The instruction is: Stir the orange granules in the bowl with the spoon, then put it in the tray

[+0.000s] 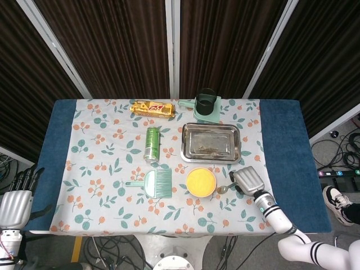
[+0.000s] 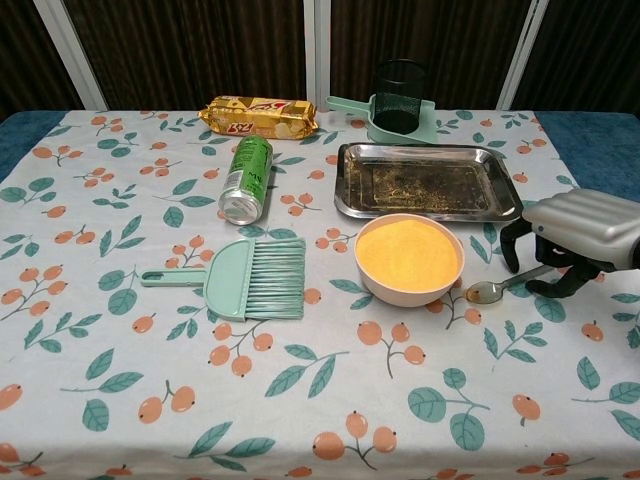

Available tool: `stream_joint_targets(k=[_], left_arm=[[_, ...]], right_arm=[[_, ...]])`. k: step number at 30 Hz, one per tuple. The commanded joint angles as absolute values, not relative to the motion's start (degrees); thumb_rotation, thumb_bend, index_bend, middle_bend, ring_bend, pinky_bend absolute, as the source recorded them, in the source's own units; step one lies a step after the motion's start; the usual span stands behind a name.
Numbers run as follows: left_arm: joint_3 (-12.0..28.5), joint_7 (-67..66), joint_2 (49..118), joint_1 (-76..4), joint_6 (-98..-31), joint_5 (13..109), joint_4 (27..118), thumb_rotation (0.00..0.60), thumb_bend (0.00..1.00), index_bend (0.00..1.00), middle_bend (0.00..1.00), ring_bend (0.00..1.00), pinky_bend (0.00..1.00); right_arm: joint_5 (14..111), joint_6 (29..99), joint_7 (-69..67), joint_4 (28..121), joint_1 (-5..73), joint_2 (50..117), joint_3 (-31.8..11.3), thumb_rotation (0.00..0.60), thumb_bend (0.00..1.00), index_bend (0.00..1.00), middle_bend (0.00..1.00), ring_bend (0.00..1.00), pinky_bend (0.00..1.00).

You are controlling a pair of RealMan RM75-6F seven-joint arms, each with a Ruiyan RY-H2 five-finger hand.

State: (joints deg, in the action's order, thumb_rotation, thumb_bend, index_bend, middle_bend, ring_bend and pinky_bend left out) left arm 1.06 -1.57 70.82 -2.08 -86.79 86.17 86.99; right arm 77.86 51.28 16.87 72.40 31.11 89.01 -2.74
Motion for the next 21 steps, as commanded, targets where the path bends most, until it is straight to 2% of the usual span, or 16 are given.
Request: stream_joint_targets(k=[1,15,21], left_arm=[[1.06,-1.48,70.88,-2.1,-86.73,86.14,86.94,0.6,0.01,0.1,0.07,0.07,0.1],[1.03,-0.66,71.16,-1.98,-86.83,86.15,86.22,0.6,0.01,0.1,0.07,0.07,0.1],[1.05,-0.38,71.1,-1.84,-87.22,86.33,86.03,0.6,0.01,0.1,0.07,0.07,0.1]], right_arm=[[77.61,51.2,17.07,72.24,31.19,89.17,-2.66,0.6,0.29,0.52,0.99,1.0,1.0],[76.56,51.64,18.04,72.68,31.58,89.24,-2.65,0.6,0.35,0.58,0.99,1.0,1.0],[77.71,54.45,19.96,76.37,31.74,86.11,-3.4,0.6,0.36,0.59,0.99,1.0,1.0]])
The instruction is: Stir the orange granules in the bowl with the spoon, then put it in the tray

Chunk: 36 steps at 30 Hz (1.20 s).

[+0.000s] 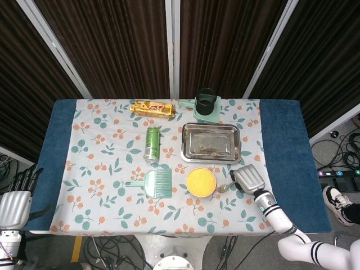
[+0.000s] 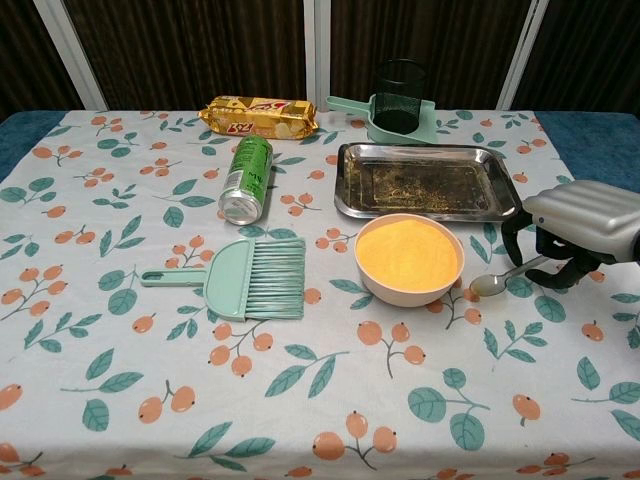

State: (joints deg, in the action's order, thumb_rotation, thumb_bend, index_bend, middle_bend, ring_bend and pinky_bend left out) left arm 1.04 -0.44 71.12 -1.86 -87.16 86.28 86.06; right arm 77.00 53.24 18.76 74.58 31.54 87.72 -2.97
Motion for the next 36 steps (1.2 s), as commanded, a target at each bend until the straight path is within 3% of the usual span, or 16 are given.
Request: stream_joint_targets(k=[1,12,29,33,36], left_arm=[[1.07,-0.33,71.09,-1.85,-87.29,86.4,86.02,0.6,0.01,0.1,0.07,0.07,0.1],[0.86,0.13,71.32,-1.37,-88.06,86.75,85.68,0.6,0.01,0.1,0.07,0.07,0.1],[0.71,2.56,72.04,-0.81,-88.06,86.47,83.53,0.6,0.01,0.1,0.07,0.07,0.1],[0.74,3.08,72.27,-0.77,-88.08,86.46,82.99,0.6,0.01,0.1,0.07,0.07,0.1],[0.71,3.35,72.36,-0.64,-88.24,86.51,82.71,0.6,0.01,0.1,0.07,0.07,0.1]], right_arm=[[78.07,55.01,20.97,77.62,32.01,84.98,-3.72,0.6,0.36,0.59,0.99,1.0,1.0],[77.04,52.95,33.45,88.49,38.25,77.28,-8.04,0.6,0.36,0.62,0.99,1.0,1.0],[68.87,50.19,41.43,86.71,44.01,86.99,-7.79,0.6,0.36,0.62,0.99,1.0,1.0],[67.6,50.05,43.17,86.76,44.51,87.8,-6.8,0.6,0.32,0.56,0.99,1.0,1.0],[66.86,50.42,43.97,87.67,44.58,87.72,-6.18,0.6,0.2,0.46,0.99,1.0,1.0]])
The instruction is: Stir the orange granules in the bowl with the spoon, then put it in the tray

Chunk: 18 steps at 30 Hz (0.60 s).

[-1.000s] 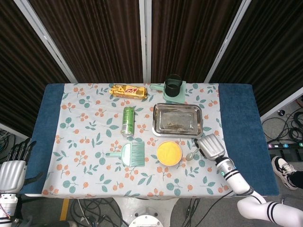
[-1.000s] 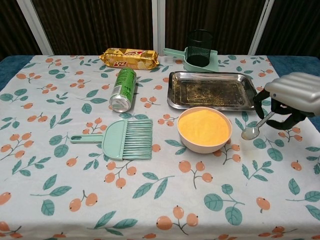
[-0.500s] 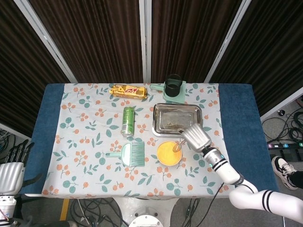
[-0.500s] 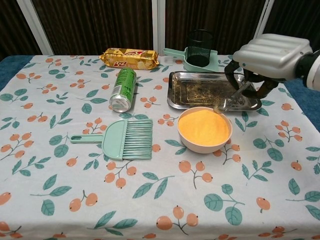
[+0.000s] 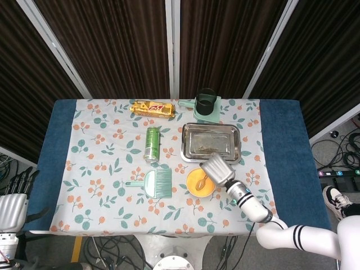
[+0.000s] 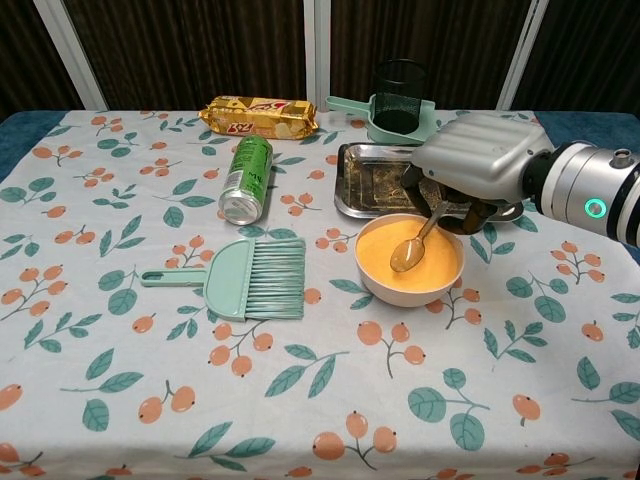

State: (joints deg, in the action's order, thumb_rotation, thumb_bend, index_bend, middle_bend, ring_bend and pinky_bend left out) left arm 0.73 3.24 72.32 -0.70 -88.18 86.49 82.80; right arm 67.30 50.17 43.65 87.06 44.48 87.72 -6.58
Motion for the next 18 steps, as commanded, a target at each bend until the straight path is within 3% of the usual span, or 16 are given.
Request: stream_joint_targets(k=[1,11,18], left_arm=[[0.71,3.42,72.37,-0.6,-88.27,86.5,82.66,0.6,0.01,0.1,0.07,0.07,0.1],[0.83,2.84,72.26,-0.61,-88.46,86.7,83.09,0.6,0.01,0.1,0.07,0.07,0.1],[0.8,2.42,72.06,-0.58,-88.31,86.62,83.52,0.6,0.01,0.1,0.07,0.07,0.1]], right_arm=[[66.66,50.73,43.8,88.23,44.48,87.48,-6.09,0.6,0.17,0.44,0.99,1.0,1.0],[66.34,51.67,42.43,89.93,44.52,85.49,-5.24,0.6,0.15,0.4,0.99,1.0,1.0],[65.98,51.09,41.58,88.52,45.04,86.4,-4.45,0.6,0.23,0.45,0.99,1.0,1.0]])
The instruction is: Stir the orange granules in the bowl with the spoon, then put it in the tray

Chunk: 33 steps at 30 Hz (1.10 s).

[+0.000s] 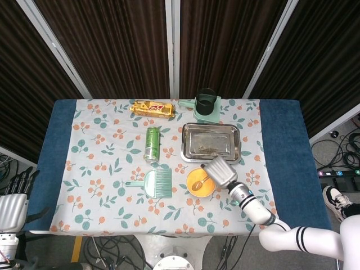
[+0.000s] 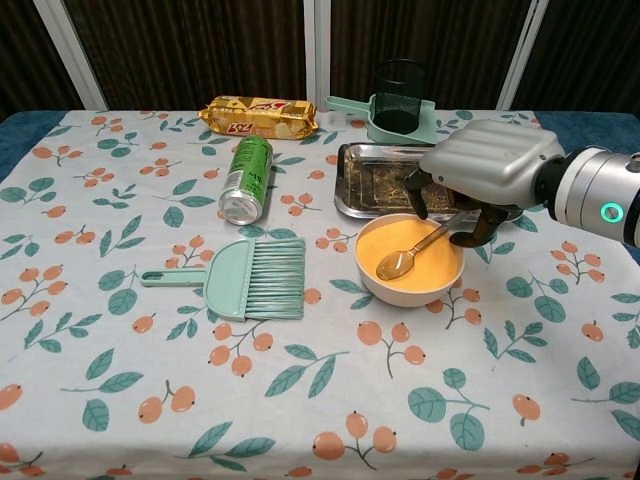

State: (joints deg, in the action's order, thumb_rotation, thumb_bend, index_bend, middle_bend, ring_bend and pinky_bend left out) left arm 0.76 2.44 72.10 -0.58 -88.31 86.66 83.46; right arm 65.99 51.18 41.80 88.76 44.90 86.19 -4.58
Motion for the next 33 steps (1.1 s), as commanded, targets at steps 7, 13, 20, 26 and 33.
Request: stream_joint_targets(k=[7,13,20,26,33], left_arm=[[0.8,2.44,72.14,-0.51,-88.2,86.45,83.45,0.6,0.01,0.1,0.07,0.07,0.1],[0.81,2.73,72.28,-0.42,-88.21,86.37,83.11,0.6,0.01,0.1,0.07,0.07,0.1],[0.83,3.11,72.54,-0.4,-88.09,86.3,82.64,0.6,0.01,0.1,0.07,0.07,0.1],[0.82,3.44,72.7,-0.27,-88.17,86.24,82.28,0.6,0.01,0.1,0.07,0.07,0.1],[0.83,3.62,72.74,-0.21,-88.21,86.27,82.12,0.6,0.01,0.1,0.07,0.07,0.1]], right_arm=[[65.95,50.9,41.55,87.8,45.61,87.08,-3.83,0.6,0.28,0.48,0.99,1.0,1.0],[65.15,50.88,42.18,87.57,45.98,87.36,-3.45,0.6,0.29,0.49,0.99,1.0,1.0],[64.75,51.17,42.44,87.31,46.36,87.65,-3.32,0.6,0.31,0.52,0.99,1.0,1.0],[64.51,51.52,42.87,87.14,46.59,87.89,-3.08,0.6,0.33,0.55,0.99,1.0,1.0],[64.95,52.56,43.57,87.58,46.92,87.52,-3.22,0.6,0.34,0.58,0.99,1.0,1.0]])
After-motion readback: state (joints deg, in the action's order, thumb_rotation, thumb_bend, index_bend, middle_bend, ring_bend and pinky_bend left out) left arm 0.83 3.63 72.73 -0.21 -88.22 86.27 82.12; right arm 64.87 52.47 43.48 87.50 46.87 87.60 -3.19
